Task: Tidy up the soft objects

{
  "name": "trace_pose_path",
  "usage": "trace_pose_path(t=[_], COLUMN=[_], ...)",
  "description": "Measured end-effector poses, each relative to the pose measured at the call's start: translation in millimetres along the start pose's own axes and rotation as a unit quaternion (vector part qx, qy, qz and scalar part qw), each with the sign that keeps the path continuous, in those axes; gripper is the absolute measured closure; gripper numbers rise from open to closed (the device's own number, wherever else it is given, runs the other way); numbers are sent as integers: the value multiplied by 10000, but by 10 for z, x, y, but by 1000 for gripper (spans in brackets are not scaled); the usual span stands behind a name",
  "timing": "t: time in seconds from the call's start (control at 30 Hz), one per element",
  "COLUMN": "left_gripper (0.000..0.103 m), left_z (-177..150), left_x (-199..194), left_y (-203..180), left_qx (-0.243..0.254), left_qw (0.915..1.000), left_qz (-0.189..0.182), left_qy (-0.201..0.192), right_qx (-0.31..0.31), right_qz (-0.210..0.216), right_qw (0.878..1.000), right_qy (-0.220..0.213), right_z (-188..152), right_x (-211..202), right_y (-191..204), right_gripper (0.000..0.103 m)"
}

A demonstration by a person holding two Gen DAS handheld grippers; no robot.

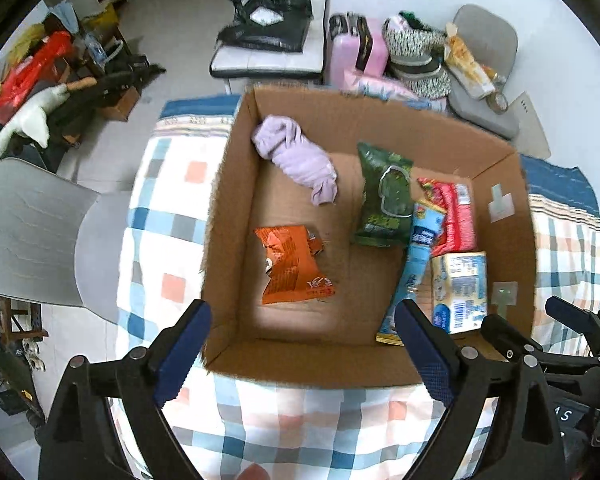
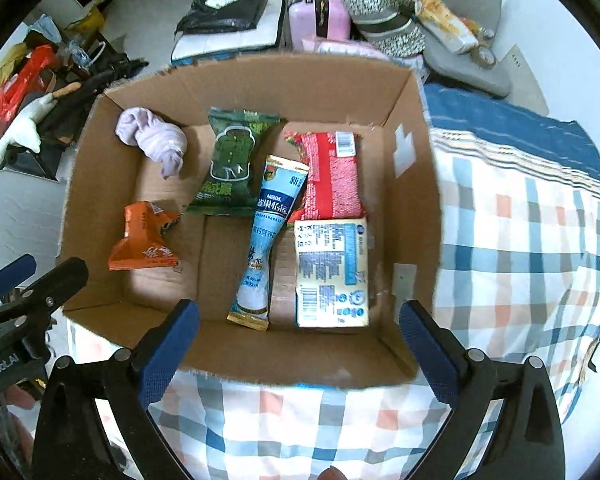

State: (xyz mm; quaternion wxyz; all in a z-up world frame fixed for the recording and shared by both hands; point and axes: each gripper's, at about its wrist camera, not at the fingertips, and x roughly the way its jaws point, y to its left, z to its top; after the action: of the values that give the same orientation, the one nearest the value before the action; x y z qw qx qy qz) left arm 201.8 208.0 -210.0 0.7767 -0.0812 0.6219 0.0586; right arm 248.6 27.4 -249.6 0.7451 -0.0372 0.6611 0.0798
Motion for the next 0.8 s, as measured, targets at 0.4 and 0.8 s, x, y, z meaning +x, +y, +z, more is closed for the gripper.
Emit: trace_pose_path(t=[0.4,0.8], left_gripper=[9,9], left_z=[-438,-916], left_x=[-1137,-1870], left_y=[-138,-232], left_qx=[191,199], left_qw=[9940,9889], left_qz=[132,36], left_qy=[-1066,-1472], right_qx=[13,-3], right_qz=[132,150], right_qw=[9948,9844], right_qy=[-1010,-1751], right_z=[-565,-1193], right_x=[-1176,-2144], right_y=[-87,-134], right_gripper=[1,1])
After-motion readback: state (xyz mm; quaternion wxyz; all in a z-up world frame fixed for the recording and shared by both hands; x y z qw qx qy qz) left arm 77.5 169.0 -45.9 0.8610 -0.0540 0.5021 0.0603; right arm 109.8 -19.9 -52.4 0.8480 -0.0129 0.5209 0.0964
